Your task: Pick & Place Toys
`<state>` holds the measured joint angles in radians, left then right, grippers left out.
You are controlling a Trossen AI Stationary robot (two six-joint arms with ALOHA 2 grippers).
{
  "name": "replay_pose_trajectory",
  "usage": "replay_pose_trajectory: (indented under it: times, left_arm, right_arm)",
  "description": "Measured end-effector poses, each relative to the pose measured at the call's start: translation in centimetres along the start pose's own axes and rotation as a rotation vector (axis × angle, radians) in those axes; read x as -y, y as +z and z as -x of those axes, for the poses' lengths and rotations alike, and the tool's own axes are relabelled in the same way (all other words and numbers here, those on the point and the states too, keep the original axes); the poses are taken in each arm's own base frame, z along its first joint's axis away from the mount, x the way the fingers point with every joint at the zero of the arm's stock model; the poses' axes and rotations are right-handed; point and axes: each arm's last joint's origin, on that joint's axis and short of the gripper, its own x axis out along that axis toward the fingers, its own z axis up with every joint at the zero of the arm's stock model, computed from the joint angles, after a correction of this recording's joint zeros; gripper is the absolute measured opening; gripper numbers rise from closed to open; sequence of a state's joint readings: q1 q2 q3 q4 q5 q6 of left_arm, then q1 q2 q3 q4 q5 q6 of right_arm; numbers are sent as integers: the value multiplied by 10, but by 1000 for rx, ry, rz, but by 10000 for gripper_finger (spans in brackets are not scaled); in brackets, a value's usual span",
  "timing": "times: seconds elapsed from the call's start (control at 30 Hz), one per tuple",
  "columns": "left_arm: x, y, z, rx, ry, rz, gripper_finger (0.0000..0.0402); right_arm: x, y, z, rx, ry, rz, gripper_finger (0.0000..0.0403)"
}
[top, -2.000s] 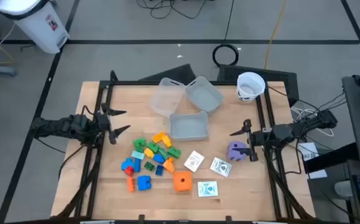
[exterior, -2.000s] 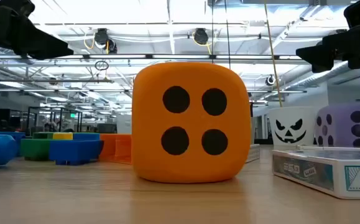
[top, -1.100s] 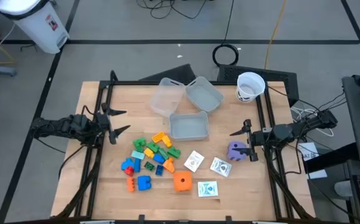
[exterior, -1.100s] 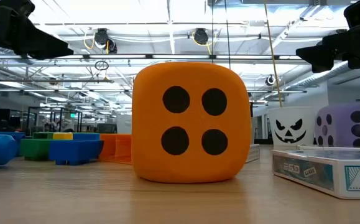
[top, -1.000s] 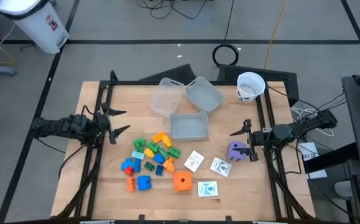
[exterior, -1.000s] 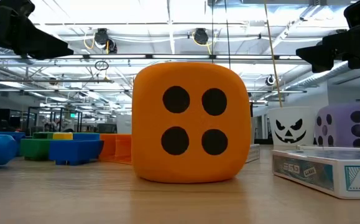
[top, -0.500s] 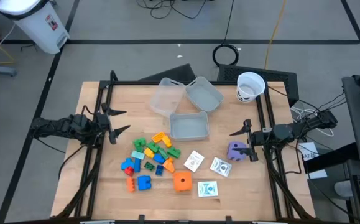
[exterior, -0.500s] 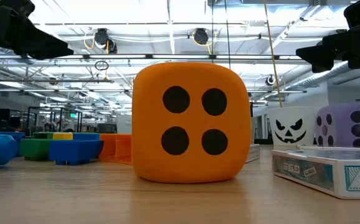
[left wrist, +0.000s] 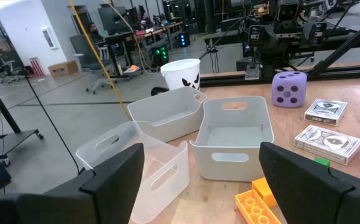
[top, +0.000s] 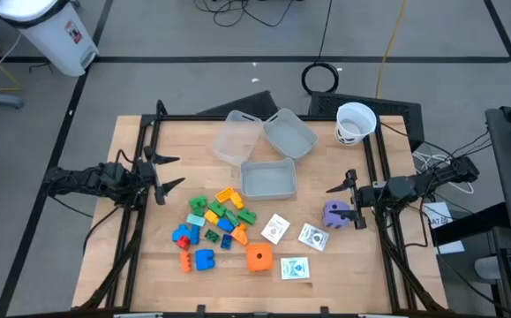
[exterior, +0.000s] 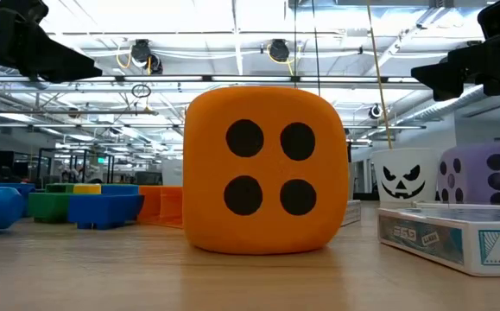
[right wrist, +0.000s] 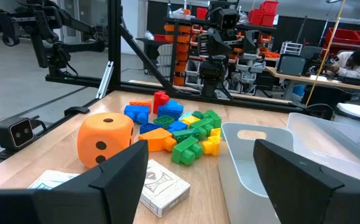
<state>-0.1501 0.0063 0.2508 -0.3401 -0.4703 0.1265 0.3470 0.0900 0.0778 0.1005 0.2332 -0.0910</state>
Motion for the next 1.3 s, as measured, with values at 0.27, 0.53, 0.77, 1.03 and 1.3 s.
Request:
replay_pose_trajectory:
  times: [0.27, 0.53, 0.77, 1.03, 1.3]
  left_arm:
    - [0, 0, 0, 0, 0, 0, 324]
    - [0, 0, 0, 0, 0, 0, 324]
    - [0, 0, 0, 0, 0, 0, 324]
    - [0, 0, 0, 0, 0, 0, 324]
    - [0, 0, 0, 0, 0, 0, 324]
  right_arm:
    - [0, 0, 0, 0, 0, 0, 279]
    - [0, 0, 0, 0, 0, 0, 279]
    - [0, 0, 0, 0, 0, 1, 279]
    - [0, 0, 0, 0, -1, 450, 279]
    - [-1, 0, 0, 13, 29, 517, 279]
